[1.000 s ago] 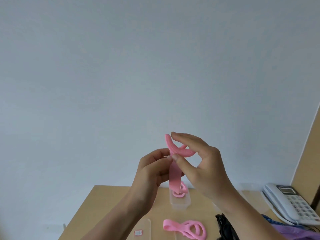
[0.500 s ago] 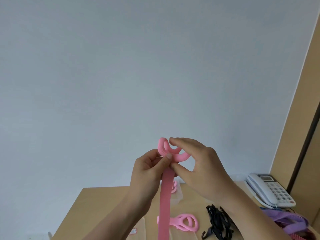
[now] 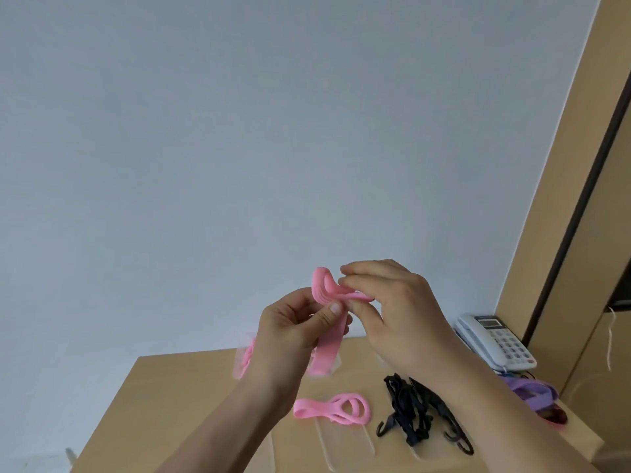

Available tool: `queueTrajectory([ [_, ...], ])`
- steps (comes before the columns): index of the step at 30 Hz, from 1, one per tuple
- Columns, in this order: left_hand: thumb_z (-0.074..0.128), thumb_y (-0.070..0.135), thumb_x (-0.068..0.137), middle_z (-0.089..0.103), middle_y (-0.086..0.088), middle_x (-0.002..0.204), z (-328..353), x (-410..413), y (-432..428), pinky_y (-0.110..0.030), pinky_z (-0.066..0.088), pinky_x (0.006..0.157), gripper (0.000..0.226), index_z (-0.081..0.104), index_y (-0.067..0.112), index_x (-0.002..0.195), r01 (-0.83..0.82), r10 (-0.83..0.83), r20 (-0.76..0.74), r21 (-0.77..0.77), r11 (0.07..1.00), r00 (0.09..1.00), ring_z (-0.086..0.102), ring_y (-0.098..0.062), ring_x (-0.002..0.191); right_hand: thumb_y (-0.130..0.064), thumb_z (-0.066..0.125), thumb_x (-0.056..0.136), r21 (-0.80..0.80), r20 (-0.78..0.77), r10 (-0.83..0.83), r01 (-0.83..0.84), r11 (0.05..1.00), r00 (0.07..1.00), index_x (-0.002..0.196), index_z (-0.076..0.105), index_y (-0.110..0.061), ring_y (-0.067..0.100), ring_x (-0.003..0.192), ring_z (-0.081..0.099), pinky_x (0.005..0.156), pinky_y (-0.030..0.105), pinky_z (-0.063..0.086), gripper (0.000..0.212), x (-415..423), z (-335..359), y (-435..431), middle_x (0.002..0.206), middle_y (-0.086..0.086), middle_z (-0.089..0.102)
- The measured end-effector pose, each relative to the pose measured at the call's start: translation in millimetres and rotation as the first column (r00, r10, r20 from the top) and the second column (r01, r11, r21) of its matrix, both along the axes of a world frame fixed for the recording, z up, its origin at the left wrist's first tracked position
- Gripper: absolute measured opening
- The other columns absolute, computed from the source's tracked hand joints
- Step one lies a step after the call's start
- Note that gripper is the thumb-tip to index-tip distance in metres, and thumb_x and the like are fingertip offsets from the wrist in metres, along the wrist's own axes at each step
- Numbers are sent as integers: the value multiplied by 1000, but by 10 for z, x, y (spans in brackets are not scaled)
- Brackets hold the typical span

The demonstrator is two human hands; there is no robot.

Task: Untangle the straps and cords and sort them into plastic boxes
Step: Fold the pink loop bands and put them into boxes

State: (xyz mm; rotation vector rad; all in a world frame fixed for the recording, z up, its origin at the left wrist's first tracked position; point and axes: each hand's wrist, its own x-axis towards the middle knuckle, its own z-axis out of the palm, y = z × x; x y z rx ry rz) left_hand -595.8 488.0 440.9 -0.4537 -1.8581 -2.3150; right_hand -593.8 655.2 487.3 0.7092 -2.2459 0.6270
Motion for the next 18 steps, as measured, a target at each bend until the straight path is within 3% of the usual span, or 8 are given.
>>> queueTrajectory([
  [3,75,26,83,79,-16,97,50,13,30,-34,59,80,20,82,16,99,-25,25,-9,4,1000,1000,75,-25,90,-8,73,88,0,-1,34,-34,999,999,105,78,-13,12,102,62,86,23,50,19,-55,58,26,110,-5,71],
  [6,76,27,82,79,-15,100,112,24,79,-40,56,88,21,82,16,99,-61,61,2,-3,998,998,72,-23,92,-15,66,90,-5,-7,71,-71,997,997,94,74,-15,10,91,57,77,24,51,9,-93,122,41,96,-9,68],
  [9,75,26,83,77,-17,109,148,48,136,-47,56,96,24,80,18,106,-47,48,31,-29,998,998,73,-30,102,-31,51,91,0,-35,68,-68,998,997,87,67,-15,9,87,51,73,22,46,23,-91,143,85,89,-11,61],
  [12,76,25,83,76,-18,112,173,77,231,-48,61,90,32,77,14,112,-36,39,77,-38,999,996,73,-39,105,-12,69,84,-8,-137,36,-37,999,990,88,69,-13,15,87,55,71,29,50,4,-103,112,182,89,-6,62],
  [18,73,35,85,72,-27,110,228,189,436,-61,52,102,34,78,10,108,-8,16,127,-67,998,992,67,-46,110,-5,79,78,-120,-278,6,-41,992,960,77,68,-11,16,78,54,65,24,44,13,-162,-76,331,82,-4,62],
])
